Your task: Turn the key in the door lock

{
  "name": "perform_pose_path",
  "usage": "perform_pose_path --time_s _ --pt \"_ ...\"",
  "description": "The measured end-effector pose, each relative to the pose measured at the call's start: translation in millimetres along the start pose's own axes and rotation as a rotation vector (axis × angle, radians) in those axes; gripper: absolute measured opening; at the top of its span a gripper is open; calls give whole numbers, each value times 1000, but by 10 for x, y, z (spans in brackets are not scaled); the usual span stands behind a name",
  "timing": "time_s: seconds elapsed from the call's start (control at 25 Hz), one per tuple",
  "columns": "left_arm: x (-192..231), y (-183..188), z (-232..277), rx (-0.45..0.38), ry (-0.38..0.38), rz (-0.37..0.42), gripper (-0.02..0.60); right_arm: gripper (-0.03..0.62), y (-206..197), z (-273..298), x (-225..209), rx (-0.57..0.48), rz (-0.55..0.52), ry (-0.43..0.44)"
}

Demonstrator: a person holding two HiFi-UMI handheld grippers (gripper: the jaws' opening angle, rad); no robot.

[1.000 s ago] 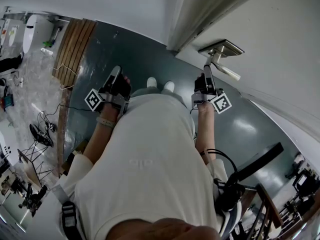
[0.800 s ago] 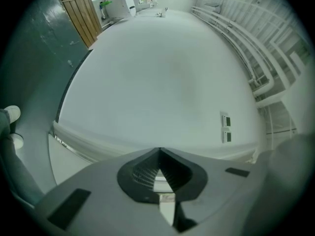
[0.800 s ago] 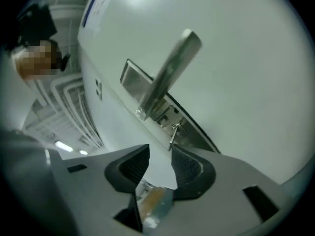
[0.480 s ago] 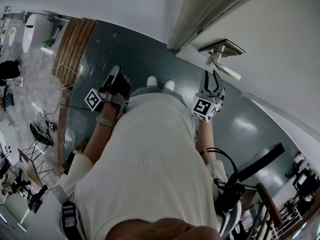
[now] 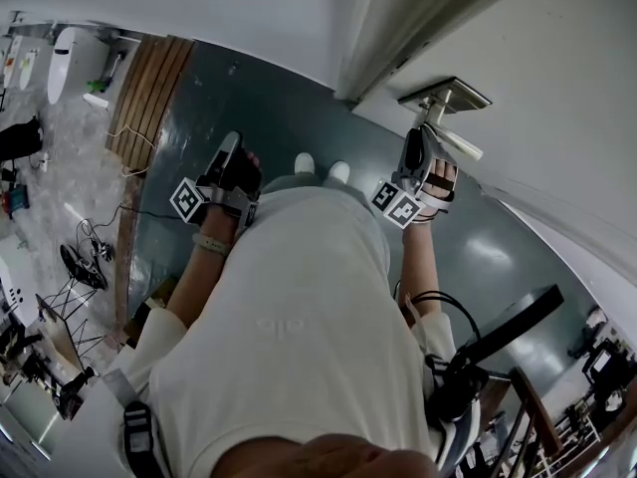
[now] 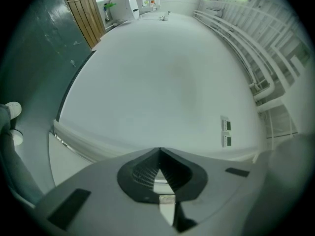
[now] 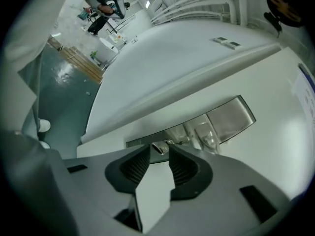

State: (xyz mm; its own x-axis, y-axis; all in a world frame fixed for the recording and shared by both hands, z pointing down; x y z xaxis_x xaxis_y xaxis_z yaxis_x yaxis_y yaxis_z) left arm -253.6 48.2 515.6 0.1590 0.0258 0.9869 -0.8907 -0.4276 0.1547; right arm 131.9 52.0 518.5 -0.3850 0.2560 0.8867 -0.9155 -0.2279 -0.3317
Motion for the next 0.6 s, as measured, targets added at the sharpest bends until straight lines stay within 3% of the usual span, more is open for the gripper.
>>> perform_pose_path --time_s 0.2,0.6 --pt "9 12 -24 -9 -2 -6 8 124 68 113 30 38 -45 14" --pt "3 53 -68 -35 -7 -17 8 123 150 198 8 84 -38 -15"
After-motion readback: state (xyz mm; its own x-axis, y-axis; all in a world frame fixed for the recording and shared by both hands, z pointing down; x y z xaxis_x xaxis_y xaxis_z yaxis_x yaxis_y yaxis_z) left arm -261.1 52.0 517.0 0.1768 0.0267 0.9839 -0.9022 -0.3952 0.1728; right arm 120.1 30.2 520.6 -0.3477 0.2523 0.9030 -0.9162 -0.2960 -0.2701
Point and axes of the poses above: the fingertips, and each gripper's own axes: z forward along the fingers, x to its left, y out of its top, the point moved 10 cm from there along -z, backward along the fingers, and after that the axes turned 2 degrees about -x, right-handed, at the moved point
